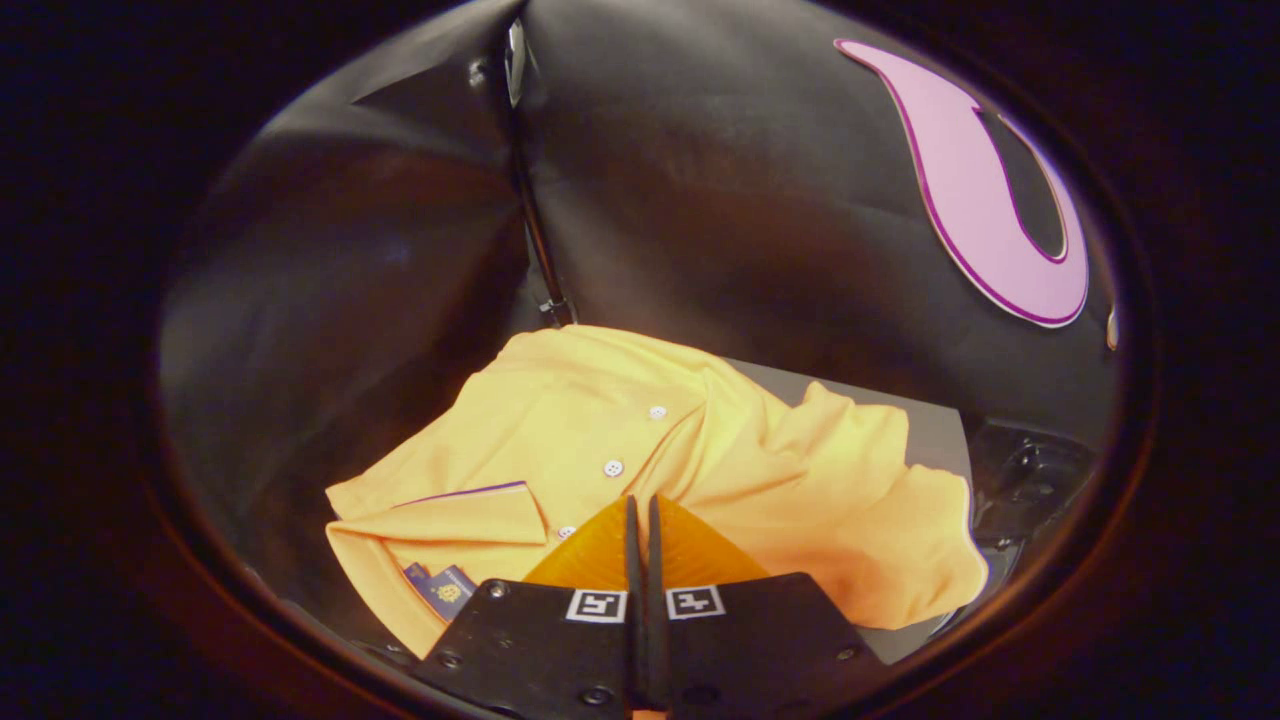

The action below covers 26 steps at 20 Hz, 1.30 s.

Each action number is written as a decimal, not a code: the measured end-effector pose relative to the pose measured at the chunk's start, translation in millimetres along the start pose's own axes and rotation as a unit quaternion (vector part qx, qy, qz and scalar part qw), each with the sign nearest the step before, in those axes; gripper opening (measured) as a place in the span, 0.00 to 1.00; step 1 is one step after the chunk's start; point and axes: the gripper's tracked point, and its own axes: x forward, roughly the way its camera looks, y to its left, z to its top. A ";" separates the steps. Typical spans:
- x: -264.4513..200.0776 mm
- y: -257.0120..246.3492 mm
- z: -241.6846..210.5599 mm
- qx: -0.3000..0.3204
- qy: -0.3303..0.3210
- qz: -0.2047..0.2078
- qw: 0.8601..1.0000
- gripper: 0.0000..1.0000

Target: Put the clothes into the washing machine and then close the washing machine lid.

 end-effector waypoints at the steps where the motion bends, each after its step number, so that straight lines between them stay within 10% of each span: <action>1: -0.4 -2.2 0.5 -0.003 -0.003 -0.006 1.000 0.01; 10: -32.1 -20.7 26.8 0.017 -0.029 -0.121 0.992 0.00; 17: -105.5 -42.0 64.0 0.090 -0.073 -0.252 0.961 0.00; 26: -124.8 -37.3 71.3 0.148 -0.075 -0.312 0.935 0.02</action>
